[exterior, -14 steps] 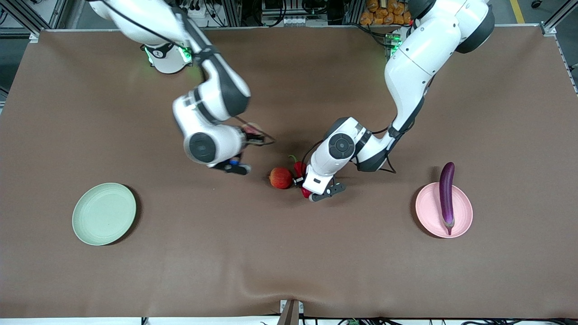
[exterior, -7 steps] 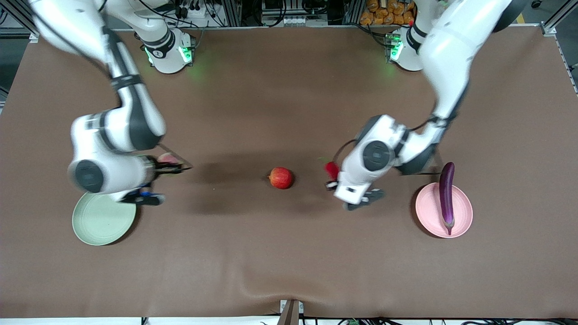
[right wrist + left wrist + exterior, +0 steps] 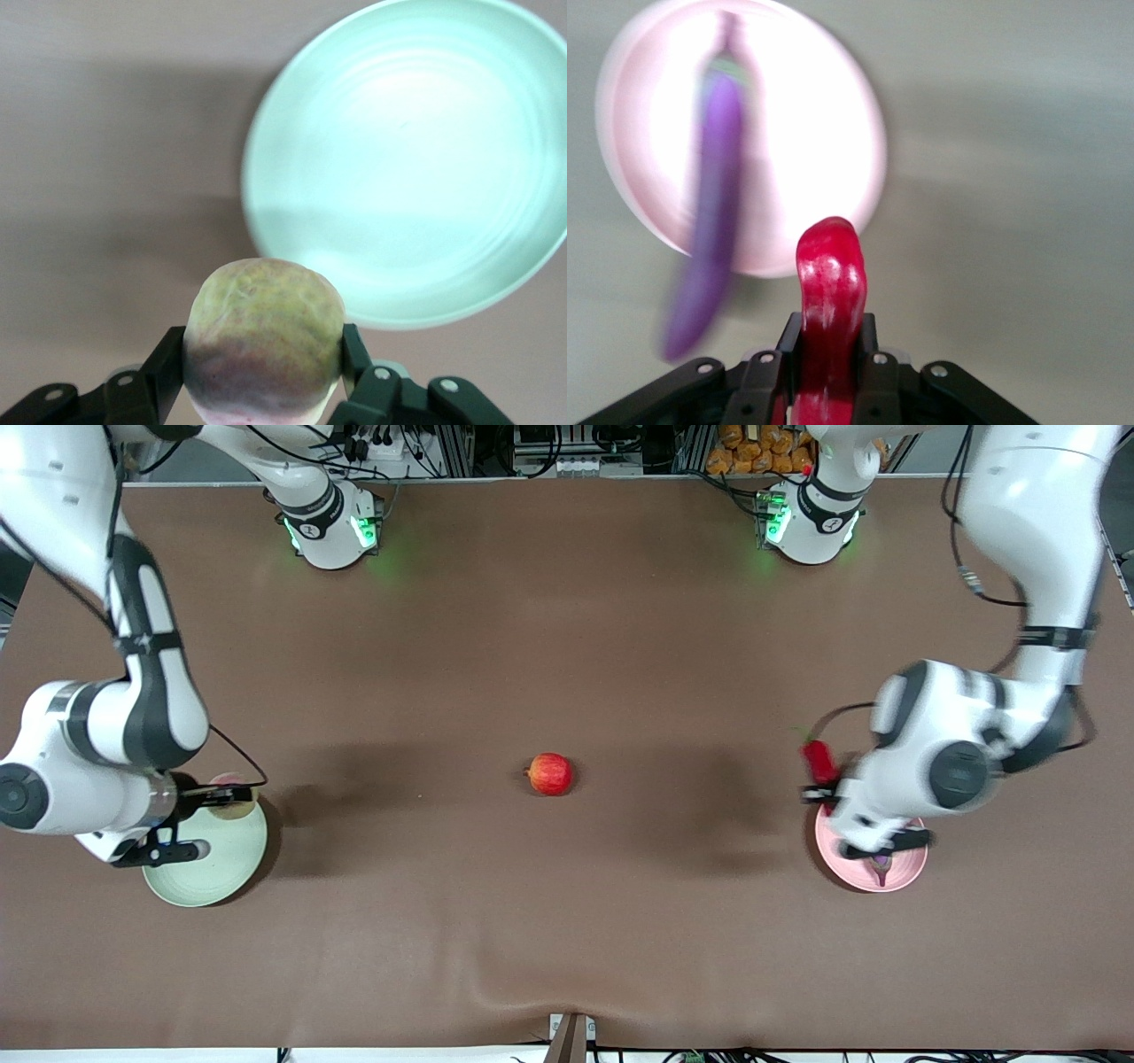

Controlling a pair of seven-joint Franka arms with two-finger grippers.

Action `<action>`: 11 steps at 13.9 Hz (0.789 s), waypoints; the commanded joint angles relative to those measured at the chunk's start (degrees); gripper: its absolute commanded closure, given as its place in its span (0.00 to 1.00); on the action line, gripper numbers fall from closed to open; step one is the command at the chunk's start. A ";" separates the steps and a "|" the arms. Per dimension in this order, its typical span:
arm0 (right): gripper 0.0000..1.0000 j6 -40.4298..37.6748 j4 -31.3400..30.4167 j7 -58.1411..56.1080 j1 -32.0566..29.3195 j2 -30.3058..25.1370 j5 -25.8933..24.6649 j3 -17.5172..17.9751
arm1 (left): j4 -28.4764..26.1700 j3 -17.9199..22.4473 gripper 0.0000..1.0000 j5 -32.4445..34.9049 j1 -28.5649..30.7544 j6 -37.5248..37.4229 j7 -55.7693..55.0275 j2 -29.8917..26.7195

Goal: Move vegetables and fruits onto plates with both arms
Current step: 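Carry the peach and chili to the green and pink plates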

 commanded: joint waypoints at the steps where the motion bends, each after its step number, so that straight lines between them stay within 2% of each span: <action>1: 1.00 5.72 1.28 -6.25 -3.26 4.07 -0.73 1.45 | -0.15 -0.95 1.00 2.12 4.74 4.82 4.18 3.57; 3: 1.00 6.79 1.54 -7.91 -3.78 5.38 -1.52 1.45 | 0.03 -0.86 1.00 1.77 4.83 7.29 4.18 5.24; 4: 0.81 7.40 1.45 -9.14 -4.92 5.91 -1.18 1.45 | 0.29 -0.86 1.00 1.59 4.83 8.00 4.18 6.20; 5: 0.01 7.93 1.37 -9.68 -5.63 6.35 -0.65 1.45 | 1.60 -0.86 1.00 1.42 4.83 8.62 4.27 7.17; 6: 0.00 7.59 1.63 -10.47 -5.98 6.27 -0.56 1.54 | 2.65 -0.86 1.00 1.24 4.92 8.62 4.27 8.05; 7: 0.00 6.72 1.80 -10.91 -5.90 5.84 -0.47 1.72 | 3.45 -0.86 0.87 1.15 5.01 8.62 4.27 8.41; 8: 0.00 4.79 2.33 -10.65 -5.64 5.48 -0.38 1.98 | 3.72 -0.78 0.46 1.06 5.01 8.71 4.01 8.84; 9: 0.00 0.42 4.94 -10.48 -5.37 5.31 -0.21 2.15 | 3.72 -0.86 0.00 0.98 5.01 8.97 3.75 8.85; 11: 0.00 -10.91 11.09 -8.38 -4.41 5.48 4.08 2.16 | 3.72 -1.04 0.00 2.02 5.01 8.98 4.18 7.80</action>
